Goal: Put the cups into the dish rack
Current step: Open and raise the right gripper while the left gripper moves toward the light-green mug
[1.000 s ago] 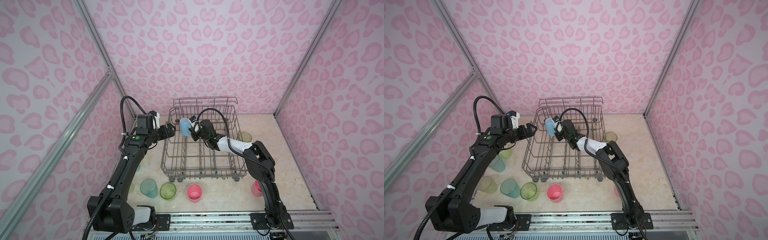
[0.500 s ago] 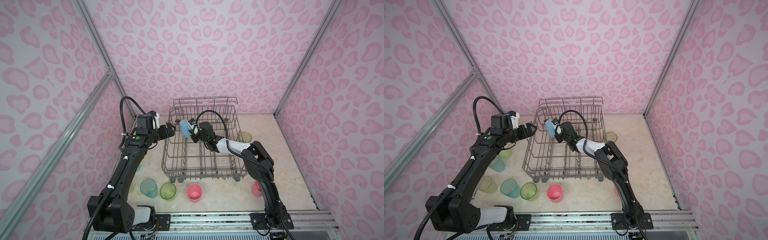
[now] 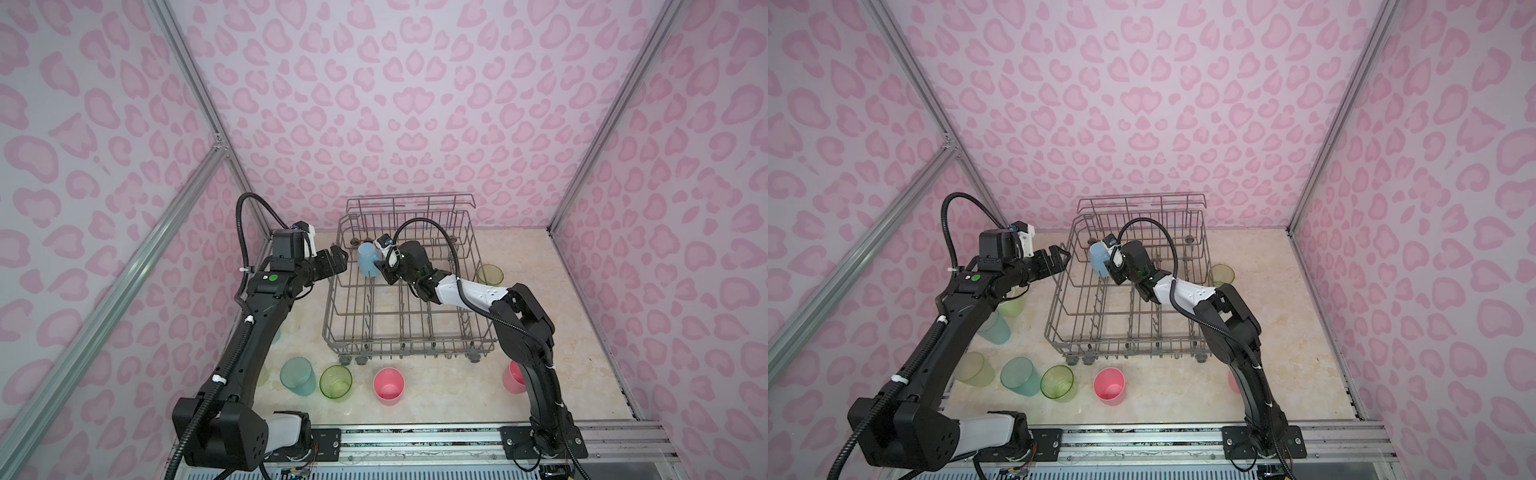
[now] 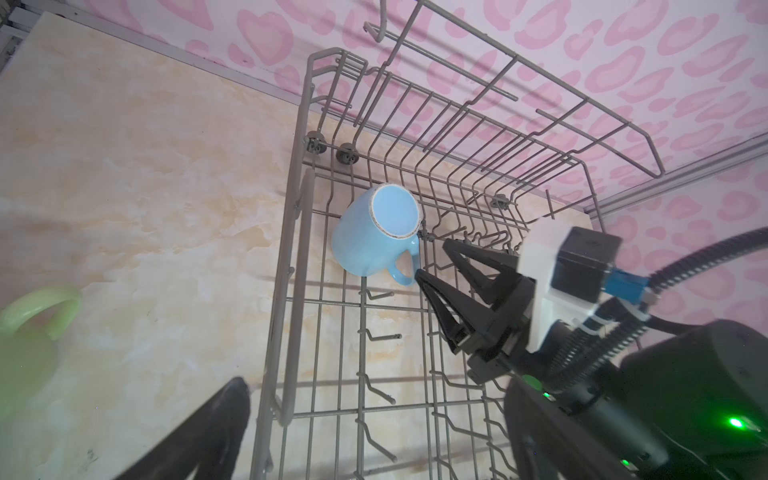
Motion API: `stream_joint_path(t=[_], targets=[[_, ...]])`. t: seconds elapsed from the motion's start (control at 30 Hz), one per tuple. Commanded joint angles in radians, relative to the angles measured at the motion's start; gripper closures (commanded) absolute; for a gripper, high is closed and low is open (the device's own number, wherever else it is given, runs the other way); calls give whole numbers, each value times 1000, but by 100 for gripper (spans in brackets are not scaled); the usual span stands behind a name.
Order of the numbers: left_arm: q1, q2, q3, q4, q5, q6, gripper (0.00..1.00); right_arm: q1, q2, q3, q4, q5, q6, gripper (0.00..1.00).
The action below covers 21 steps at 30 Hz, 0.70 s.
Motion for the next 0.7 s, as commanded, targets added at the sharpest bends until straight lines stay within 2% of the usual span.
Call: stream_joint_path(t=[0.0, 0.2, 0.43, 0.67], targets=[[1, -8, 15, -43, -35, -18, 3, 0, -37, -31, 39, 24, 24, 50], [5, -5, 13, -112, -90, -23, 3, -1, -141, -123, 100, 44, 55, 42], [15, 7, 54, -269, -208, -29, 3, 0, -302, -241, 87, 48, 85, 30], [47, 23, 85, -378, -311, -127, 3, 4, -478, -393, -5, 103, 130, 28]])
